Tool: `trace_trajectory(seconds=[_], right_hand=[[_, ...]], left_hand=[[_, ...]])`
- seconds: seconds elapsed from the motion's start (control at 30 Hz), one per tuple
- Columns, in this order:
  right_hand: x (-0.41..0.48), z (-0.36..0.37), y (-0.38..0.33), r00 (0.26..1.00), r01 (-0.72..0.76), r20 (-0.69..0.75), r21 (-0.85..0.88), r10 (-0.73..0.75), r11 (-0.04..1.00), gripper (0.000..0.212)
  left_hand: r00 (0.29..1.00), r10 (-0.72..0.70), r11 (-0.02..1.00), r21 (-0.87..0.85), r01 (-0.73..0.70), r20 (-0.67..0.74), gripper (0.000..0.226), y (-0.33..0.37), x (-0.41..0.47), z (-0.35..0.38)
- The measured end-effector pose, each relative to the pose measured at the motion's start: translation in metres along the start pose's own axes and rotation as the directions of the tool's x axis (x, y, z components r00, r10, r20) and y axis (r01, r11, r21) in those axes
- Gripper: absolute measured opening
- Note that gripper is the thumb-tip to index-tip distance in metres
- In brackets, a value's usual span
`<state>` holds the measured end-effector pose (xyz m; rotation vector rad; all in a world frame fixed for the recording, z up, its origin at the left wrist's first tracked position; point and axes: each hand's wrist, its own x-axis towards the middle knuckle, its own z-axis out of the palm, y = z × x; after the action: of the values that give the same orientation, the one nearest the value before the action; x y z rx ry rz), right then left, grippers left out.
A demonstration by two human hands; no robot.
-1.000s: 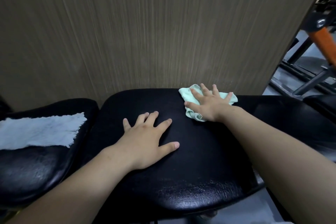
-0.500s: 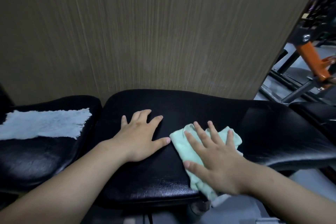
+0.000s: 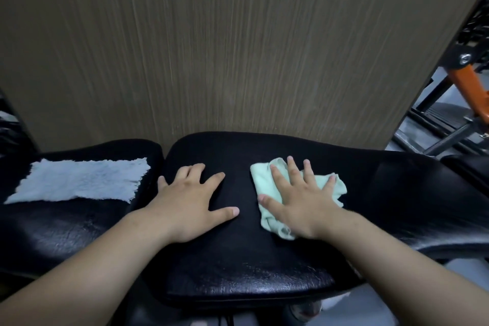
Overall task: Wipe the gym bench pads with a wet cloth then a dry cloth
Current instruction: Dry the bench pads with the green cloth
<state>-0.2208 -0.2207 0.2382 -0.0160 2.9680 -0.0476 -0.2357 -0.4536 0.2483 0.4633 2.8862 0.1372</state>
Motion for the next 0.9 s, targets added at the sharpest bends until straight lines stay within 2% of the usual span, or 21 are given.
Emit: trace_trajectory(seconds=[0.2,0.4,0.7,0.9], right_hand=[[0.081,-0.017,0.014,0.994,-0.103,-0.04,0.052,0.105,0.993,0.081],[0.118,-0.027,0.019,0.989,-0.142,-0.025,0.051,0.143,0.989,0.08],[0.103,-0.023,0.015,0.995,-0.091,-0.03,0.022,0.092,0.996,0.081],[0.044,-0.015,0.008,0.999,0.036,0.002,-0.02,-0.036,0.999,0.082]], left_hand=[[1.0,0.011,1.0,0.018,-0.011,0.007,0.089,-0.001,0.002,0.002],[1.0,0.012,1.0,0.027,-0.013,0.004,0.089,-0.002,0.004,0.005],[1.0,0.019,0.999,0.027,-0.019,0.002,0.089,-0.005,0.004,0.006],[1.0,0.029,0.999,0.024,-0.029,-0.009,0.088,-0.005,0.005,0.004]])
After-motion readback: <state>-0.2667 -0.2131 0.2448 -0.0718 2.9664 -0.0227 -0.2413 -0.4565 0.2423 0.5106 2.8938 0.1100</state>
